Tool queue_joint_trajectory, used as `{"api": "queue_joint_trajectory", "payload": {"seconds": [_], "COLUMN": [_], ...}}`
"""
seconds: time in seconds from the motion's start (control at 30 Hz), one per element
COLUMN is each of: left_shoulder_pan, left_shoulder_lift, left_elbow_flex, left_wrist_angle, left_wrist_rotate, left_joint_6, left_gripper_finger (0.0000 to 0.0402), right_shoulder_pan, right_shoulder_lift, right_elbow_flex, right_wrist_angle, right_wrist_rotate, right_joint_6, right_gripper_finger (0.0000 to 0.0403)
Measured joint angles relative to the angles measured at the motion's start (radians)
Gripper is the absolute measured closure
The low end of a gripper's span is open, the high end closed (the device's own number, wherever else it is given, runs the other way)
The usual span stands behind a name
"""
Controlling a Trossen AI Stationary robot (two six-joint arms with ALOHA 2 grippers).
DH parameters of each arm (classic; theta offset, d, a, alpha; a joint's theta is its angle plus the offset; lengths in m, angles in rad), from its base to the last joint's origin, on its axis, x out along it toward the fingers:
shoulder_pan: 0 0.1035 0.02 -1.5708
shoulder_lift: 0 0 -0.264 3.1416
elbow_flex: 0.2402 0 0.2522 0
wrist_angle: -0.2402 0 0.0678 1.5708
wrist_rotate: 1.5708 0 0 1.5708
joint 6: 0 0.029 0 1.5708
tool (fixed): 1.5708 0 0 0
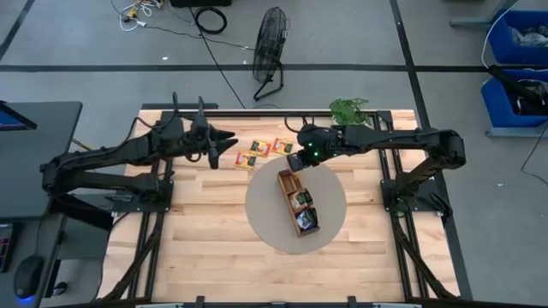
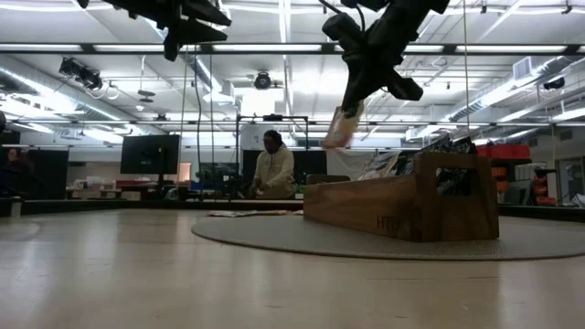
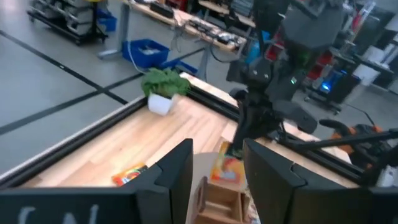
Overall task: Pick & Place Tea
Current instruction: Put the orange tea bag into the left section of the wooden organizer
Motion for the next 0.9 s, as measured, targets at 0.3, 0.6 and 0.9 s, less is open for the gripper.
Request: {"api": "queue_joint_trajectory", "payload": {"seconds": [0.3, 0.6, 0.9], "left_shoulder_pan": [-0.016, -0.026, -0.029], "left_shoulder_lift": [-0.064, -0.101, -0.115], "left_elbow_flex": [-0.078, -0.160, -0.166], "left_wrist_angle": [0.087, 0.125, 0.129], "left_wrist_rotate": [-0.058, -0.058, -0.058], "left_joint_6": [0.059, 0.027, 0.025], "left_gripper_finger": [0.0258, 0.0258, 0.0258], "right_shoulder_pan": [0.002, 0.002, 0.002], "right_shoulder_lift": [0.000, 0.000, 0.000], "right_elbow_flex": [-0.003, -0.003, -0.003], "right_wrist_angle": [0.012, 0.006, 0.001], "right_wrist_rotate": [-0.010, -0.027, -0.029], "right_joint_6": [0.044, 0.085, 0.096], "right_gripper_finger": [0.0403, 0.0403, 0.0403]}}
